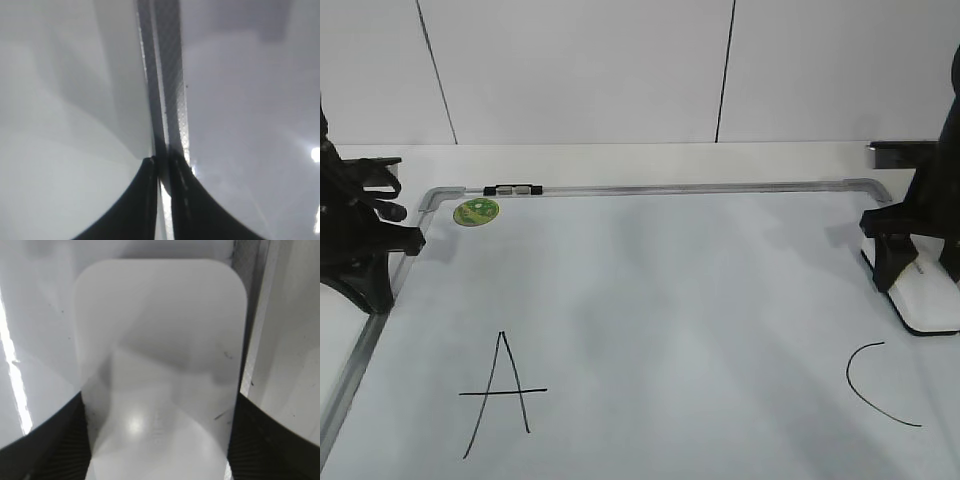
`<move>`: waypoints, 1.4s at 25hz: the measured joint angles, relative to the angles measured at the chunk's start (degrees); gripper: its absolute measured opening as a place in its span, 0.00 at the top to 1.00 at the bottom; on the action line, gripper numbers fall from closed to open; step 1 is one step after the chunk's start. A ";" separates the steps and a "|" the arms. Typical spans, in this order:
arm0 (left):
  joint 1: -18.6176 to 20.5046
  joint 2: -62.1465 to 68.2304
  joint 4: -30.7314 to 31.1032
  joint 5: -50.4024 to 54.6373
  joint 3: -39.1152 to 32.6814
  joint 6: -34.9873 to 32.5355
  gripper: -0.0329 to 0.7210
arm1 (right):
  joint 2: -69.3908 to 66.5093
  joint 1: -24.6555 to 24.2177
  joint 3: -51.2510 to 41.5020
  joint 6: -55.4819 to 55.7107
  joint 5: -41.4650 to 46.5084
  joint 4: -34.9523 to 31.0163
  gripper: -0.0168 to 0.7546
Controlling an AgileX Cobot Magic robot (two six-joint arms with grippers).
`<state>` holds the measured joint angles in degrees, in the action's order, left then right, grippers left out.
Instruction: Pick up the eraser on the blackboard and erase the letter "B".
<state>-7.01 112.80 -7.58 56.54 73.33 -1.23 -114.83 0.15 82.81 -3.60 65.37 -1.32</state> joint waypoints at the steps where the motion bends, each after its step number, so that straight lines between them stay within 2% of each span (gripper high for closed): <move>1: 0.00 0.00 0.00 0.00 0.00 0.00 0.92 | 0.00 0.00 0.00 0.00 0.00 0.13 0.26; 17: 0.00 0.00 0.00 0.12 0.00 0.00 0.92 | -0.09 0.00 0.12 0.00 0.95 -0.56 0.25; 20: 0.00 0.00 0.00 0.33 0.00 0.00 0.92 | -0.12 0.00 0.12 0.00 1.93 -0.89 0.19; 24: 0.00 0.00 -0.09 0.33 0.00 0.00 0.92 | -0.21 0.00 0.47 0.00 2.73 -0.89 0.17; 35: 0.00 0.00 -0.09 0.43 0.00 0.00 0.92 | -0.24 0.00 9.06 0.00 4.04 -0.17 0.17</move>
<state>-7.01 112.80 -7.67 56.97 73.33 -1.23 -115.07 0.15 91.88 -3.60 69.41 -1.48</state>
